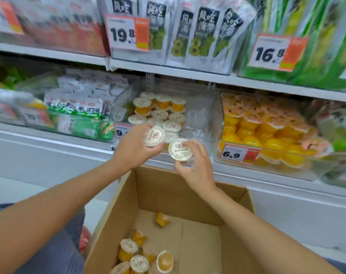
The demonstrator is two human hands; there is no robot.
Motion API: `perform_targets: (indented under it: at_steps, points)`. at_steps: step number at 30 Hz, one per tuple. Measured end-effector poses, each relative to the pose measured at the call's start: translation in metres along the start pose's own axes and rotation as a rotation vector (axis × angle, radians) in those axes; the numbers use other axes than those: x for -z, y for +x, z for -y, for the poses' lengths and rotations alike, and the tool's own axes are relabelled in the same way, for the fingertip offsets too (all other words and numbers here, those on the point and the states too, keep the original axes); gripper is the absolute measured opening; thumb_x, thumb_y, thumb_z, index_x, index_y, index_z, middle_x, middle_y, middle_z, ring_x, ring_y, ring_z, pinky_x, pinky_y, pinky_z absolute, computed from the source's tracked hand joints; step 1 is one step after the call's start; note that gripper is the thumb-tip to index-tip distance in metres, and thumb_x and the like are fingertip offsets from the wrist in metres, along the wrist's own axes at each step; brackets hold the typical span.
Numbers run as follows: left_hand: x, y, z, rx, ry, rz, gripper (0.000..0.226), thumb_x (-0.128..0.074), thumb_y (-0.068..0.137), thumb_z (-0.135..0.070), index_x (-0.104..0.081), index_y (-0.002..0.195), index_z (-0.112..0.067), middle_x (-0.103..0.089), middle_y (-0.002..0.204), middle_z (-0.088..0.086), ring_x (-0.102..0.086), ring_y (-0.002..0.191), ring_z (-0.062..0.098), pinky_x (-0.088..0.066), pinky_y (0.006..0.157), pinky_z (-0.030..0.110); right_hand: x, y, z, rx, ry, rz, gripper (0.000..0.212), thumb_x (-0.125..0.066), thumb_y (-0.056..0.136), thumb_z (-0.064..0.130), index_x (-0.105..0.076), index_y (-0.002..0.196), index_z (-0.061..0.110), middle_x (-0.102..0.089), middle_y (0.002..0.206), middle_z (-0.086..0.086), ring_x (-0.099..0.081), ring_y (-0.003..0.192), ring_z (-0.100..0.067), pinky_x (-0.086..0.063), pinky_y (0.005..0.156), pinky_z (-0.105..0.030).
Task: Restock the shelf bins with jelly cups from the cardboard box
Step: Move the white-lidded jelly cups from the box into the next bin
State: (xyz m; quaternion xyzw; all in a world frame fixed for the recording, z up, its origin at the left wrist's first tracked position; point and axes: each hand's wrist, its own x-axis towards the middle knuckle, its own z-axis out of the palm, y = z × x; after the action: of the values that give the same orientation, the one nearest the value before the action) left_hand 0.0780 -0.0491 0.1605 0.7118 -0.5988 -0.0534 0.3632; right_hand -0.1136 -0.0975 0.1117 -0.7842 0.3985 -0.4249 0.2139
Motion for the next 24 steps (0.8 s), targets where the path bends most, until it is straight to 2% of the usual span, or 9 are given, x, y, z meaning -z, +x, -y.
perform_targets:
  at_steps: [2,5,8,10,13,16,20,22,24]
  points:
    - [0.01,0.031,-0.006,-0.012,-0.022,-0.079,0.07,-0.075,0.074,-0.047,-0.051,0.134,-0.018,-0.058,0.128,0.001,-0.054,0.117,0.018,-0.04,0.092,0.026,0.001,0.036,0.015,0.029,0.048,-0.1,0.046,-0.072,0.073,0.022,-0.06,0.117,0.013,-0.053,0.124,0.0,-0.05,0.12,-0.014,-0.04,0.102,-0.023]
    - [0.004,0.084,-0.008,0.039,0.042,-0.078,0.07,-0.075,0.068,-0.053,-0.056,0.127,-0.02,-0.064,0.12,0.001,-0.059,0.111,0.02,-0.047,0.09,0.031,-0.009,0.091,0.02,-0.067,0.106,-0.149,0.043,-0.074,0.073,0.024,-0.06,0.113,0.016,-0.055,0.117,0.0,-0.053,0.111,-0.015,-0.043,0.095,-0.024]
    - [-0.018,0.13,0.001,0.049,0.151,-0.016,0.069,-0.065,0.061,-0.071,-0.063,0.112,-0.025,-0.069,0.104,0.0,-0.065,0.1,0.023,-0.054,0.082,0.036,-0.026,0.145,0.007,-0.263,0.056,-0.12,0.045,-0.074,0.068,0.024,-0.059,0.11,0.016,-0.058,0.112,-0.006,-0.056,0.105,-0.023,-0.047,0.089,-0.031]
    - [-0.037,0.152,0.01,0.093,0.147,0.063,0.072,-0.068,0.066,-0.064,-0.058,0.121,-0.019,-0.066,0.114,0.007,-0.062,0.106,0.028,-0.052,0.088,0.037,-0.036,0.172,-0.006,-0.397,-0.003,-0.017,0.046,-0.075,0.068,0.023,-0.059,0.111,0.017,-0.062,0.112,-0.01,-0.059,0.106,-0.027,-0.051,0.088,-0.033]
    - [-0.058,0.175,0.024,0.107,0.313,0.136,0.058,-0.062,0.082,-0.051,-0.05,0.132,-0.024,-0.051,0.14,0.007,-0.046,0.129,0.027,-0.037,0.106,0.039,-0.049,0.189,-0.025,-0.451,-0.021,0.116,0.046,-0.075,0.073,0.027,-0.057,0.115,0.021,-0.057,0.12,-0.01,-0.061,0.104,-0.024,-0.051,0.085,-0.025]
    - [-0.062,0.188,0.037,0.114,0.544,0.195,0.046,-0.048,0.092,-0.054,-0.046,0.136,-0.044,-0.018,0.159,-0.005,-0.008,0.148,0.021,-0.01,0.117,0.048,-0.051,0.19,-0.035,-0.434,-0.045,0.162,0.05,-0.071,0.079,0.031,-0.053,0.124,0.02,-0.043,0.124,-0.007,-0.059,0.098,-0.021,-0.05,0.086,-0.024]
    - [-0.061,0.189,0.043,0.248,0.478,0.289,0.044,-0.04,0.096,-0.056,-0.036,0.139,-0.054,-0.007,0.161,-0.013,-0.002,0.149,0.021,-0.005,0.118,0.054,-0.05,0.194,-0.041,-0.415,-0.117,0.18,0.048,-0.058,0.091,0.027,-0.049,0.136,0.011,-0.047,0.135,-0.014,-0.057,0.114,-0.03,-0.049,0.096,-0.036]
    - [-0.062,0.189,0.042,0.236,0.46,0.325,0.043,-0.031,0.098,-0.056,-0.029,0.142,-0.055,-0.001,0.162,-0.012,0.002,0.149,0.023,-0.001,0.117,0.058,-0.054,0.195,-0.041,-0.406,-0.189,0.285,0.059,-0.054,0.094,0.035,-0.038,0.147,0.017,-0.038,0.147,-0.013,-0.046,0.13,-0.031,-0.042,0.105,-0.04]
    - [-0.061,0.184,0.041,0.205,0.466,0.36,0.046,-0.023,0.099,-0.058,-0.021,0.145,-0.055,0.005,0.162,-0.007,0.008,0.149,0.026,0.004,0.115,0.061,-0.056,0.193,-0.041,-0.417,-0.224,0.331,0.062,-0.052,0.093,0.041,-0.033,0.149,0.022,-0.029,0.153,-0.012,-0.036,0.137,-0.032,-0.035,0.111,-0.043]
